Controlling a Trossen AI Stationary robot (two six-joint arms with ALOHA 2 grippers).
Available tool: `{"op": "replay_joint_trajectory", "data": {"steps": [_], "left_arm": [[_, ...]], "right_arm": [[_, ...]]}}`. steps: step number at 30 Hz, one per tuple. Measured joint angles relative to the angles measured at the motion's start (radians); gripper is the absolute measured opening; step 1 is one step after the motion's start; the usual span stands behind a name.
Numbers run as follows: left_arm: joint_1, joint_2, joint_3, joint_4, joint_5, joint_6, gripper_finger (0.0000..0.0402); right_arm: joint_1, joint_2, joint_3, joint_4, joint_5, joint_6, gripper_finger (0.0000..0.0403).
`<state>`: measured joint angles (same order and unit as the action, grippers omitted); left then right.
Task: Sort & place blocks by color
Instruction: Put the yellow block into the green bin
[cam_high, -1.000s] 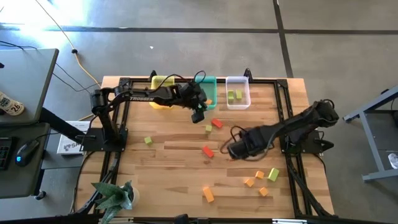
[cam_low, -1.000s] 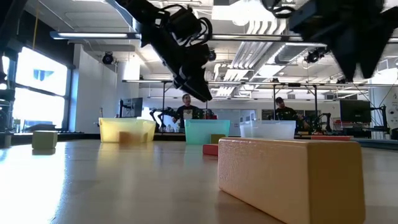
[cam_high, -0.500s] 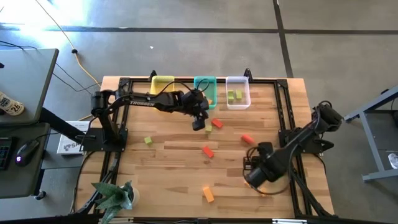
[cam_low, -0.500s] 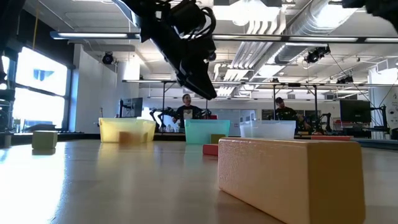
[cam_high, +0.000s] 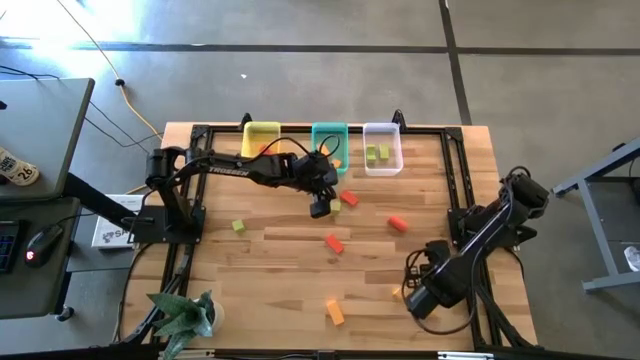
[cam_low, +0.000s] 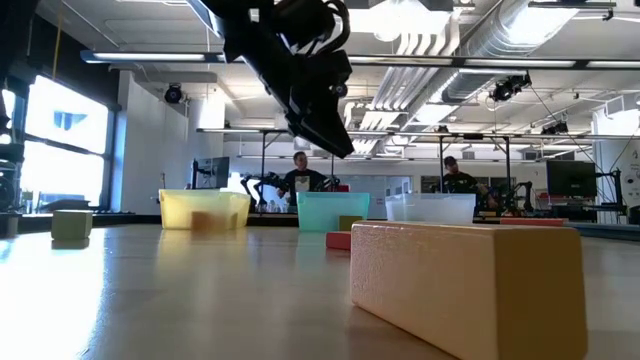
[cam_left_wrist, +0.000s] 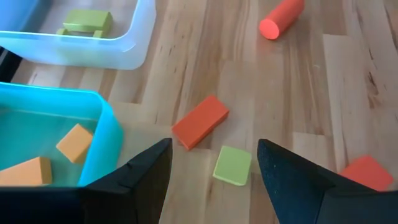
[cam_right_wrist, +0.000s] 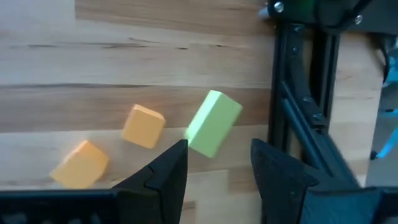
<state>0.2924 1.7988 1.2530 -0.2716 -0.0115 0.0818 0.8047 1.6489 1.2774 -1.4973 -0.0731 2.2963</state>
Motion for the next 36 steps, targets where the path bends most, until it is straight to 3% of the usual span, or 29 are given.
{"op": "replay_joint_trajectory", "data": {"steps": [7, 11, 15, 21, 28, 32, 36], "left_arm": [[-0.002, 0.0, 0.0, 0.007, 0.0, -0.001, 0.0225], [-0.002, 0.0, 0.0, 0.007, 0.0, -0.001, 0.0225], [-0.002, 0.0, 0.0, 0.007, 0.0, -0.001, 0.0225], [-0.002, 0.0, 0.0, 0.007, 0.0, -0.001, 0.0225], [-0.007, 0.0, 0.0, 0.007, 0.0, -0.071, 0.0225], [-0.012, 0.0, 0.0, -0.012, 0.0, -0.083, 0.0225], [-0.012, 0.0, 0.04, -0.131, -0.005, -0.09, 0.0225]], "right_arm": [[0.039, 0.0, -0.008, -0.013, 0.024, 0.009, 0.0162], [0.046, 0.0, -0.056, 0.088, 0.122, -0.016, 0.0162], [0.045, 0.001, -0.111, 0.206, 0.154, -0.08, 0.0162], [0.034, 0.0, -0.157, 0.29, 0.172, -0.305, 0.0162], [-0.019, 0.0, -0.212, 0.41, 0.091, -0.662, 0.0162], [-0.047, 0.0, -0.262, 0.473, 0.033, -0.787, 0.0162], [-0.057, -0.001, -0.271, 0.481, 0.033, -0.854, 0.0162]]}}
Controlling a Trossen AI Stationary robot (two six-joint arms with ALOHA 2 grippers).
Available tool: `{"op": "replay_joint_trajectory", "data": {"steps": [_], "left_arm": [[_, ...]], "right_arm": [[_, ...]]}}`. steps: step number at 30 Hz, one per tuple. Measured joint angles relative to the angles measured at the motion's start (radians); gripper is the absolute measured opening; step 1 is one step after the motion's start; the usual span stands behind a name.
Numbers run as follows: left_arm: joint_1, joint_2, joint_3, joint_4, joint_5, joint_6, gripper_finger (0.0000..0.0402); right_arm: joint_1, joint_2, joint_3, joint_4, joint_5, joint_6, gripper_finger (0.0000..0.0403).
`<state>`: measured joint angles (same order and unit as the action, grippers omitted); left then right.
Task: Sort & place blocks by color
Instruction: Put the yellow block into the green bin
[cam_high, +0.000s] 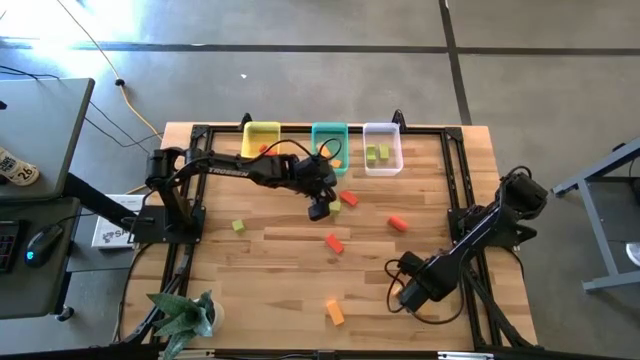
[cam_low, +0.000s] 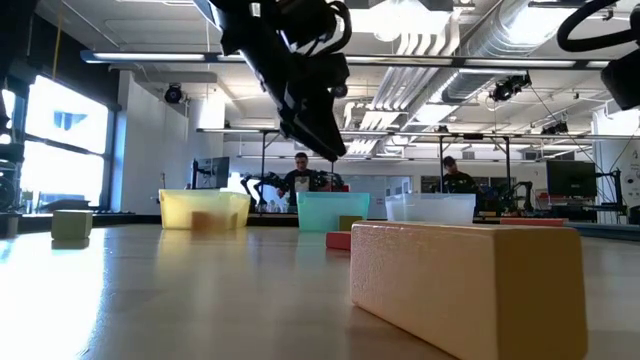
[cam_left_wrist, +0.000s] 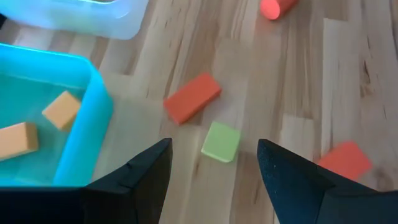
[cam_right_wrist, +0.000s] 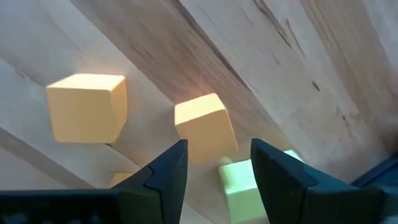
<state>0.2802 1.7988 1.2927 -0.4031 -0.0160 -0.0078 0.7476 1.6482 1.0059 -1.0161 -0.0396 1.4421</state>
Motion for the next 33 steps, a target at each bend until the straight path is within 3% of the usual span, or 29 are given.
{"op": "replay_joint_trajectory", "data": {"steps": [9, 18, 22, 26, 33], "left_arm": [[0.0, -0.001, 0.092, -0.065, -0.056, 0.001, 0.0225], [0.0, -0.001, 0.165, -0.096, -0.119, 0.012, 0.0225], [0.0, -0.001, 0.198, -0.171, -0.172, 0.046, 0.0225], [0.005, -0.001, 0.235, -0.289, -0.262, 0.051, 0.0225], [0.037, -0.001, 0.255, -0.439, -0.286, 0.018, 0.0225]], "right_arm": [[-0.013, -0.001, -0.006, 0.031, 0.004, -0.124, 0.0162], [-0.03, -0.001, -0.101, 0.126, -0.01, -0.143, 0.0162], [-0.034, 0.0, -0.116, 0.149, -0.019, -0.153, 0.0152], [-0.035, -0.002, -0.117, 0.152, -0.025, -0.16, 0.0108], [-0.049, -0.003, -0.117, 0.155, -0.044, -0.16, 0.0107]]}}
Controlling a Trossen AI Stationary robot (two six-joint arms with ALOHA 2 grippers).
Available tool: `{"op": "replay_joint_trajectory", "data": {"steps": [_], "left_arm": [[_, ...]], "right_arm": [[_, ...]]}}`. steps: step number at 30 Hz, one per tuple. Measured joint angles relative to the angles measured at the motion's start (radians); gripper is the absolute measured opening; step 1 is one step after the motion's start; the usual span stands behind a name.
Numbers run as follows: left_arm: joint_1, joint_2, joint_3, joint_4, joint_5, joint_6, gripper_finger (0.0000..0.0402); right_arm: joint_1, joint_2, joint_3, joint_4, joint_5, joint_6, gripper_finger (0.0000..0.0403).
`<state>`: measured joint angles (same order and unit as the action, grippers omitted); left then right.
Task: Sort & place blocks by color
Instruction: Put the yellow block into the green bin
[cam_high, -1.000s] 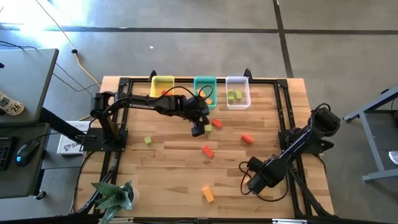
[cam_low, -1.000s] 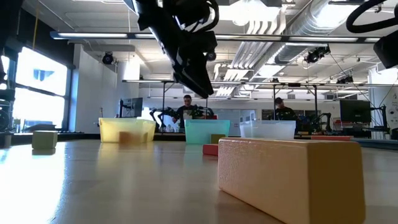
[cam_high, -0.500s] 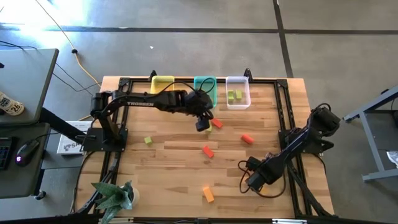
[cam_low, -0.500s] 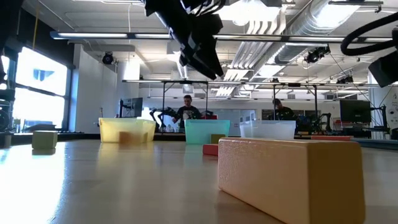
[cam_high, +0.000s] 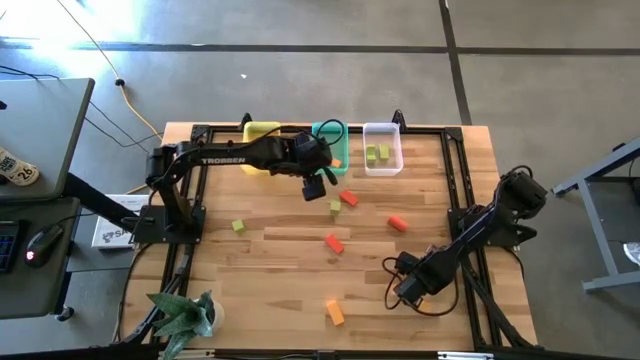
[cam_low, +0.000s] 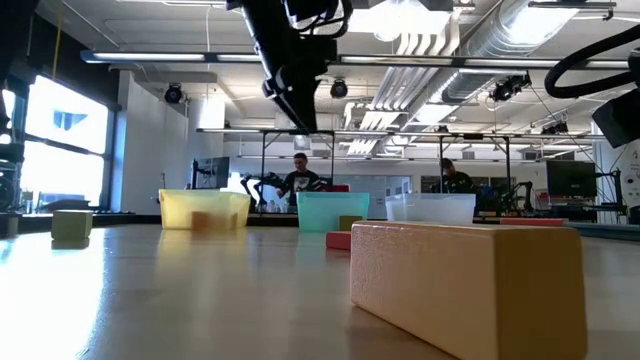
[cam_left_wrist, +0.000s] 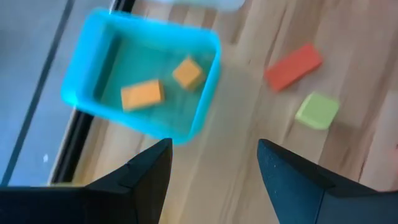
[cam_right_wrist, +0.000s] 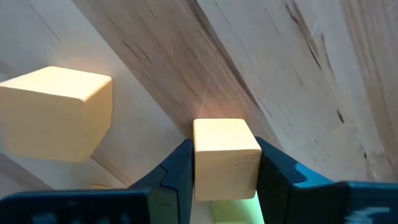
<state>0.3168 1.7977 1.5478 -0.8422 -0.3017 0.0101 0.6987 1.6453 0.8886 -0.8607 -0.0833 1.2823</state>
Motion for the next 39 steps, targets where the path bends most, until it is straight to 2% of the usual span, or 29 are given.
{"op": "replay_joint_trajectory", "data": {"steps": [4, 8, 16, 21, 26, 32, 39], "left_arm": [[0.018, 0.0, 0.0, -0.109, 0.001, -0.023, 0.0225], [0.026, 0.0, 0.0, -0.181, 0.002, 0.02, 0.0225], [0.044, 0.0, 0.0, -0.189, 0.009, 0.089, 0.0225], [0.058, 0.0, 0.0, -0.189, 0.006, 0.133, 0.0225], [0.092, 0.0, 0.0, -0.189, 0.01, 0.143, 0.0225], [0.133, 0.0, 0.0, -0.189, 0.042, 0.151, 0.0225], [0.181, 0.001, 0.0, -0.21, 0.057, 0.127, 0.0225]], "right_arm": [[-0.046, -0.029, 0.0, 0.009, -0.003, 0.001, 0.0107], [-0.121, -0.083, 0.0, 0.006, 0.027, 0.002, 0.0107], [-0.333, -0.219, 0.0, 0.011, 0.145, -0.011, 0.0107], [-0.483, -0.294, 0.0, 0.072, 0.226, -0.082, 0.0107], [-0.629, -0.317, 0.0, 0.223, 0.275, -0.191, 0.0107], [-0.784, -0.317, 0.0, 0.498, 0.32, -0.344, 0.0107], [-0.956, -0.317, 0.0, 0.791, 0.317, -0.578, 0.0107]]}}
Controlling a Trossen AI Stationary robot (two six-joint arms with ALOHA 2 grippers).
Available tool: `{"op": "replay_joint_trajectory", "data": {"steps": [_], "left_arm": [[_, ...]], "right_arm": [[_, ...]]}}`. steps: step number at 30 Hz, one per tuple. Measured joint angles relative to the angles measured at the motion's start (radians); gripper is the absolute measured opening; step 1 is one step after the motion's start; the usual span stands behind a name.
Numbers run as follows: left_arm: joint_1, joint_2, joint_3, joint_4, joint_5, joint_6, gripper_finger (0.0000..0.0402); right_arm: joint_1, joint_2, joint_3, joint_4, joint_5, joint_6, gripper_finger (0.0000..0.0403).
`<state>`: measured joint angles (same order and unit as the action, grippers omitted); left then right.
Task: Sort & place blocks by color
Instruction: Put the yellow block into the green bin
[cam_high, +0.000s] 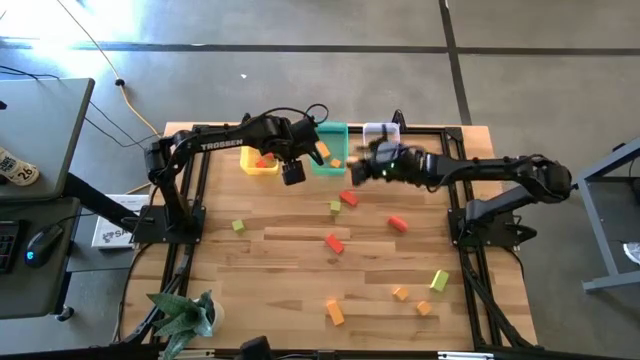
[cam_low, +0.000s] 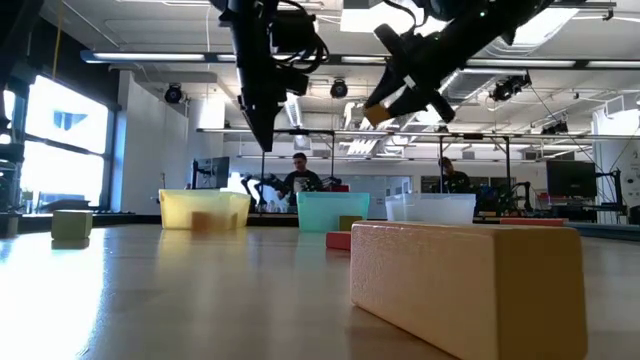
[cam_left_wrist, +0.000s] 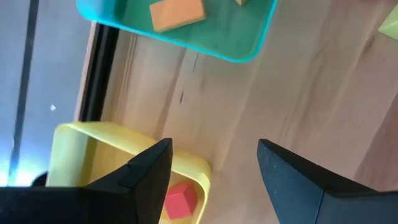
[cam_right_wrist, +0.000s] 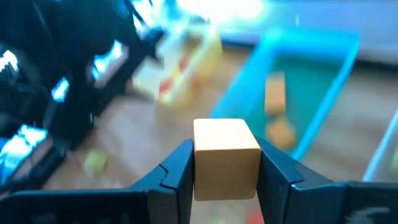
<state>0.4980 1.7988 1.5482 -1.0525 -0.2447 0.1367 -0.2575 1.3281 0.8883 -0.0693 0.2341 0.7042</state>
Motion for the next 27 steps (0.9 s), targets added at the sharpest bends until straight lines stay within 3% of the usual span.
{"op": "replay_joint_trajectory", "data": {"steps": [5, 15, 20, 27], "left_arm": [[0.03, 0.0, 0.0, -0.061, 0.003, -0.096, 0.0225], [0.048, 0.0, 0.0, -0.235, 0.027, -0.286, 0.0225], [0.024, 0.0, -0.045, -0.301, 0.019, -0.356, 0.0225], [-0.036, -0.019, -0.111, -0.34, 0.017, -0.42, 0.0225]], "right_arm": [[-0.117, 0.007, 0.0, 0.193, -0.02, -0.136, 0.0107], [-0.255, 0.108, 0.001, 0.392, -0.212, -0.279, 0.0107], [-0.282, 0.22, 0.08, 0.322, -0.298, -0.346, 0.0107], [-0.284, 0.377, 0.254, 0.1, -0.321, -0.444, 0.0107]]}}
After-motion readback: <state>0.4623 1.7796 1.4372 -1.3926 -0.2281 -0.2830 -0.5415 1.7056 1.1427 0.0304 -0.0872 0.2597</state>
